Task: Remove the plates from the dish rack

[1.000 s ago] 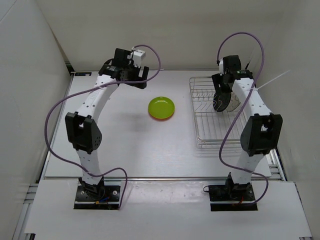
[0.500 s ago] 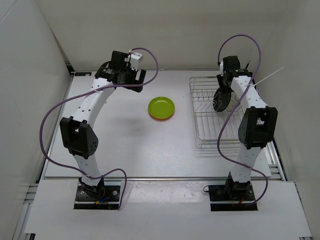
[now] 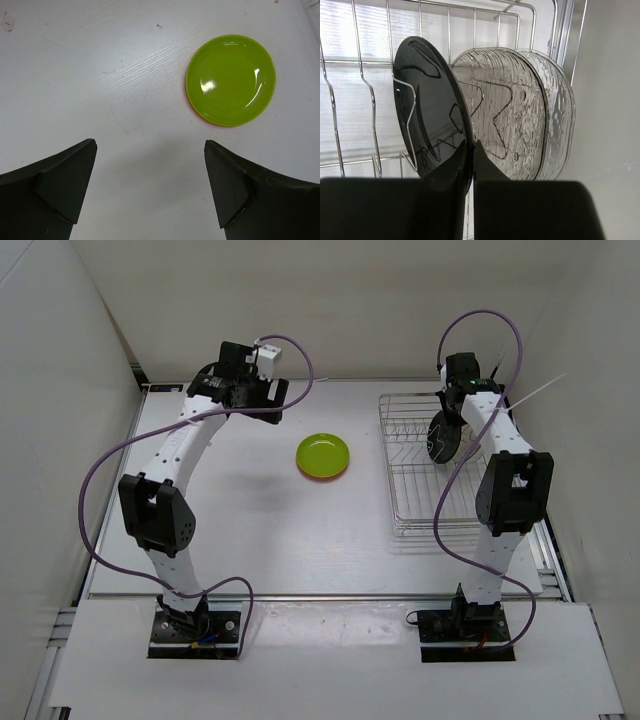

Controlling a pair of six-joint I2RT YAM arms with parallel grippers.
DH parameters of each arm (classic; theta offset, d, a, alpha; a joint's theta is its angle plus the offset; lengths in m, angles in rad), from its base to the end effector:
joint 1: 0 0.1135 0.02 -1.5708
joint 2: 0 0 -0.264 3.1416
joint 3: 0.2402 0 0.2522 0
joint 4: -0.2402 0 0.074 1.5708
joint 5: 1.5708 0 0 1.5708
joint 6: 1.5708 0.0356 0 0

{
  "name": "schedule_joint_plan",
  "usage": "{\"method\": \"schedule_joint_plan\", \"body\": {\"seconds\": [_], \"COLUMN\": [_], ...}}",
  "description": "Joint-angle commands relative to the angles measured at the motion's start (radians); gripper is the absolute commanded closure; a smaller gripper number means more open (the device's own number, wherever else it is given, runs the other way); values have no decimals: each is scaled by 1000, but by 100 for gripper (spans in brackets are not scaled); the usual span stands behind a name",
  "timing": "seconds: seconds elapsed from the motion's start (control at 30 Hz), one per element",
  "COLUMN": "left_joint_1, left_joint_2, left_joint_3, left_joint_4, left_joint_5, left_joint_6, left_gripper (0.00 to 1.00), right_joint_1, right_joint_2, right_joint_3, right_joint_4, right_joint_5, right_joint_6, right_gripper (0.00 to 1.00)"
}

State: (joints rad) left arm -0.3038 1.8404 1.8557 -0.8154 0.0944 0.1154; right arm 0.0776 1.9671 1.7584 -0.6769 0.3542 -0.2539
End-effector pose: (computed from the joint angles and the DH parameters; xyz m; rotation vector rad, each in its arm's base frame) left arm 0.3908 -0.1260 0.3532 0.5387 2.3138 -0.2023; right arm 0.4416 0.0219 0.2818 -0.2493 2.4354 -0.5123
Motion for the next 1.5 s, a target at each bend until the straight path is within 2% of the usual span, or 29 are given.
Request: {"method": "schedule_joint_plan", "body": {"seconds": [0.0,0.17,0.3,0.47,0.67,0.87,0.93,1.03,1.07,1.1,1.13,1.2,1.3,1.47], "left_joint_1": [12,12,12,12,-8,-17,-26,-49,-79,-96,-115,-172,-237,-319], "left_joint_2": [-53,-53,-44,-33,-13,-23,-13,9,10,10,10,10,39,83], "left_joint_3": [-13,-13,-4,52,126,149,160,178,178,178,178,194,250,315], "left_joint_4": [4,4,-5,-28,-53,-44,-44,-44,-44,-44,-30,-13,-13,-13], "left_joint_5": [22,31,40,50,59,160,243,414,482,501,513,524,524,502], "left_joint_6": [-2,-11,-11,-11,-20,-42,-42,-31,-22,-22,-22,-22,-34,-46], "left_gripper": [0,0,0,0,0,0,0,0,0,0,0,0,0,0], "right_joint_1": [-4,-4,-4,-4,-4,19,19,30,30,30,40,62,85,119], "right_joint_2": [-8,-28,-28,-88,-201,-384,-427,-494,-516,-516,-528,-539,-539,-539], "right_joint_3": [24,42,107,127,136,83,70,61,49,49,24,6,-16,-59], "right_joint_4": [-4,-38,-130,-158,-177,-154,-145,-171,-184,-200,-201,-214,-223,-214], "right_joint_5": [15,49,90,137,199,181,129,-154,-345,-347,-508,-631,-769,-912], "right_joint_6": [16,71,113,136,93,68,80,100,100,87,65,56,35,36], "right_gripper": [100,100,100,100,100,100,100,100,100,100,100,100,100,100]}}
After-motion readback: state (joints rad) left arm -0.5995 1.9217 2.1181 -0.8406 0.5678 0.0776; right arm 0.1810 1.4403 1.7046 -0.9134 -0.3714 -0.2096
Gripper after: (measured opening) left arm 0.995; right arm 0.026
